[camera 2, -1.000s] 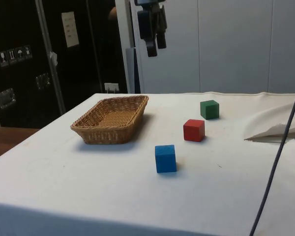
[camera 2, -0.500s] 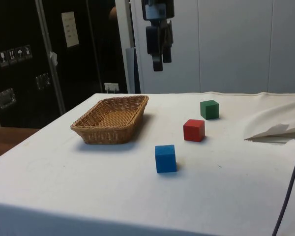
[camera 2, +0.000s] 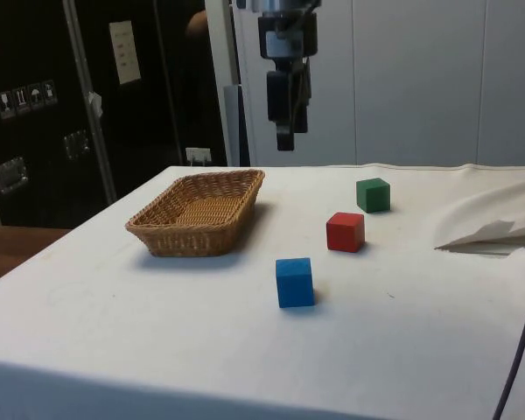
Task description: Pick up the blue cube and place it into the basket.
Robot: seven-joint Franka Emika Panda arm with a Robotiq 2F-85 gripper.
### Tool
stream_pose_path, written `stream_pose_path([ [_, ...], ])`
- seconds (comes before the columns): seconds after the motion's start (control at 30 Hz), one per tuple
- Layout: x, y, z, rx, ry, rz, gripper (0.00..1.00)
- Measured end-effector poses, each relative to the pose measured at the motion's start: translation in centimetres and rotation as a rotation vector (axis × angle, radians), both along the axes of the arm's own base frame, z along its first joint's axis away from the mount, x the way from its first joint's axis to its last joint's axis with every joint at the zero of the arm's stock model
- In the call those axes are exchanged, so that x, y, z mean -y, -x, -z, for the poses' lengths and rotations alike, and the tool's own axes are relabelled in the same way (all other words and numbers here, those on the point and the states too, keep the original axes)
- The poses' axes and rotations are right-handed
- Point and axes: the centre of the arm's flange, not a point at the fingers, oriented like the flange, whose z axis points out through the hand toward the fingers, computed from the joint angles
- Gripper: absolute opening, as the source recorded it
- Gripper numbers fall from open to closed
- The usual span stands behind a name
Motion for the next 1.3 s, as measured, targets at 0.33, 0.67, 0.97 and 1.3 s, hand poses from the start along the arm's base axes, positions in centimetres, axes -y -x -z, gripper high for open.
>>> stream_pose_path([
  [0.33, -1.9, 0.3, 1.6, 0.01, 0.005, -0.023, 1.0],
  [0.67, -2.9, 0.8, 4.0, 0.024, 0.001, -0.045, 1.0],
  [0.97, -3.3, 0.8, 5.9, 0.034, -0.006, -0.058, 1.0],
  [1.3, -4.0, 0.9, 7.3, 0.031, -0.01, -0.078, 1.0],
])
